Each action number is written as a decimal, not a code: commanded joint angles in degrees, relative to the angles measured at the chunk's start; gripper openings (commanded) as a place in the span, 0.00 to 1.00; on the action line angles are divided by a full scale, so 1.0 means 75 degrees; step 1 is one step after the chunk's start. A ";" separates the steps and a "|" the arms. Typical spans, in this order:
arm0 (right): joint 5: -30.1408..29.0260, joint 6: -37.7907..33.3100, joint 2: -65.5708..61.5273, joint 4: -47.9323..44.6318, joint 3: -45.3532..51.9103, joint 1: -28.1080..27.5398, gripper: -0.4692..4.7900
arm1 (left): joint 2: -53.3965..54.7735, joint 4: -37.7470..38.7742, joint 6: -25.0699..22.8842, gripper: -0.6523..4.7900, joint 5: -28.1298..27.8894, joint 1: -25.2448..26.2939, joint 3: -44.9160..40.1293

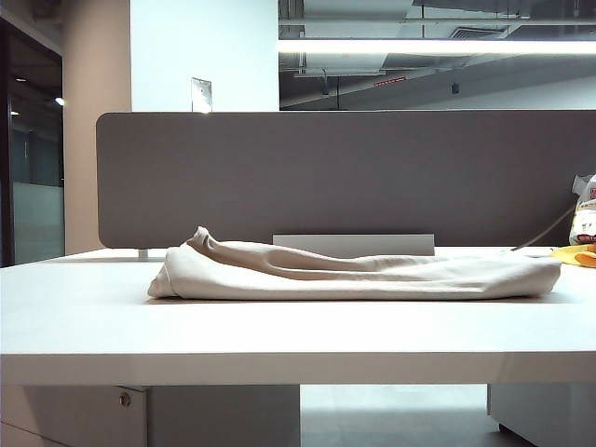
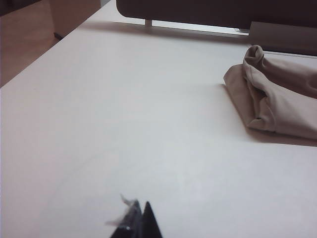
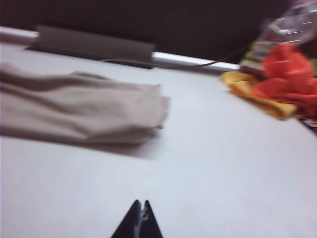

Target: Fold the bottom side of the T-shirt horizontally towards the center, about one-third of the way, then fold the sleeve back towards the center, creating a straight line along the edge of the T-shirt, and finally fold the bottom of the T-shirt up towards the top, creating a neat rectangle.

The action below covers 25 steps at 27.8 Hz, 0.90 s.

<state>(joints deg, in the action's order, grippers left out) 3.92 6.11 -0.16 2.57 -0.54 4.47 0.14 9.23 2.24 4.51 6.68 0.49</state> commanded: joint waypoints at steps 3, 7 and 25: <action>-0.0114 -0.0055 0.0000 0.0460 0.0032 -0.0242 0.09 | 0.0003 0.0122 -0.0009 0.11 0.0061 -0.0006 -0.0009; -0.0114 -0.0277 0.0000 0.0749 0.0032 -0.0522 0.09 | 0.0006 0.0122 -0.0009 0.11 0.0061 -0.0006 -0.0009; 0.0119 -0.0548 0.0000 0.0959 0.0032 -0.0501 0.09 | 0.0006 0.0122 -0.0009 0.11 0.0061 -0.0006 -0.0009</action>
<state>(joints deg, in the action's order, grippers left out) 4.75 2.55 -0.16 9.28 -0.54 0.75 0.16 9.23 2.24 4.49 6.68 0.49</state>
